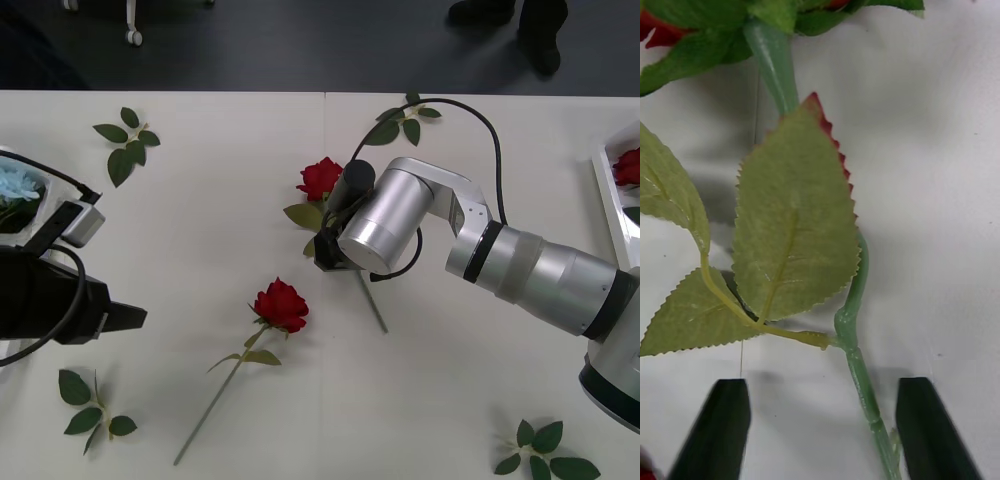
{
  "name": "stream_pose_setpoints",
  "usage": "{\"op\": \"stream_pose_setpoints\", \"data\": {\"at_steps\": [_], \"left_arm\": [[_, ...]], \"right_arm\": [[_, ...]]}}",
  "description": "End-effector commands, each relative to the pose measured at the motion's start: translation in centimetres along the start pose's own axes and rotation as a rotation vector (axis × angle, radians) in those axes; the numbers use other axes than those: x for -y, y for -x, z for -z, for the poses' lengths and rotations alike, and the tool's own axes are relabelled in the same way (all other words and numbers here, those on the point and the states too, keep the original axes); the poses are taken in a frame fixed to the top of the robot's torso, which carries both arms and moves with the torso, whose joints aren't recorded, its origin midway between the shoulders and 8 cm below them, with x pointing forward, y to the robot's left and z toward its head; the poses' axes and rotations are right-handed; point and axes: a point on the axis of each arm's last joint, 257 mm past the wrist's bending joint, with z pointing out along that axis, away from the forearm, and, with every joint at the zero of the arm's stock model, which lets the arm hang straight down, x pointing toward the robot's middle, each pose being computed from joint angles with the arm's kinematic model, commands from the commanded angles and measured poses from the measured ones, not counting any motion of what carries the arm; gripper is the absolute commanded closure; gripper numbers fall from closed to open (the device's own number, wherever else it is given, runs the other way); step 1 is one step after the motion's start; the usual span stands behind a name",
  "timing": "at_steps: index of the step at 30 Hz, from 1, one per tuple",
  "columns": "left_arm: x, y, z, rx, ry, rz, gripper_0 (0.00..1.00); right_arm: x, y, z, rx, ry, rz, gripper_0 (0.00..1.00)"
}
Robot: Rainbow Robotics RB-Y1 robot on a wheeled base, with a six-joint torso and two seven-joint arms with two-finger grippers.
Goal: Put the red flowers into the right box and the blue flowers into the left box
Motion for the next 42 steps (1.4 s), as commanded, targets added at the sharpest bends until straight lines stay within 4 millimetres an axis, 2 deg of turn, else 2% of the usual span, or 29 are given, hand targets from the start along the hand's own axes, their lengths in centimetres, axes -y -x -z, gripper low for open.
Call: {"op": "stream_pose_setpoints", "data": {"at_steps": [1, 7, 12, 19, 22, 27, 30, 36, 42], "left_arm": [[2.9, 0.1, -2.0, -0.017, -0.019, -0.005, 0.0], [5.5, -0.6, -4.8, -0.087, 0.001, -0.092, 0.0], [6.8, -1.6, -6.3, -0.14, 0.026, -0.164, 0.0], [7.3, -2.8, -8.5, -0.198, 0.064, -0.217, 0.0], [7.3, -2.9, -9.8, -0.198, 0.063, -0.216, 0.0], [7.5, -3.1, -11.9, -0.186, 0.05, -0.217, 0.0], [7.8, -3.3, -13.1, -0.185, 0.04, -0.23, 0.0], [8.2, -4.2, -14.7, -0.202, 0.035, -0.264, 0.0], [8.2, -4.8, -15.8, -0.216, 0.042, -0.287, 0.0]], "right_arm": [[-1.3, 1.4, 0.8, 0.018, 0.012, 0.011, 1.0], [-1.0, 0.9, 0.4, 0.011, 0.0, 0.024, 1.0], [-0.3, 0.6, 0.1, 0.001, -0.013, 0.02, 1.0], [0.2, 0.4, -0.1, -0.009, -0.022, 0.02, 1.0], [0.2, 1.1, 0.7, 0.01, -0.019, 0.026, 1.0], [0.7, 2.4, 3.6, 0.012, -0.023, 0.022, 1.0], [1.7, 3.2, 6.6, 0.013, -0.042, 0.03, 1.0], [4.5, 4.7, 12.4, 0.034, -0.09, 0.035, 1.0], [7.7, 4.8, 16.6, 0.027, -0.135, 0.031, 1.0]]}}
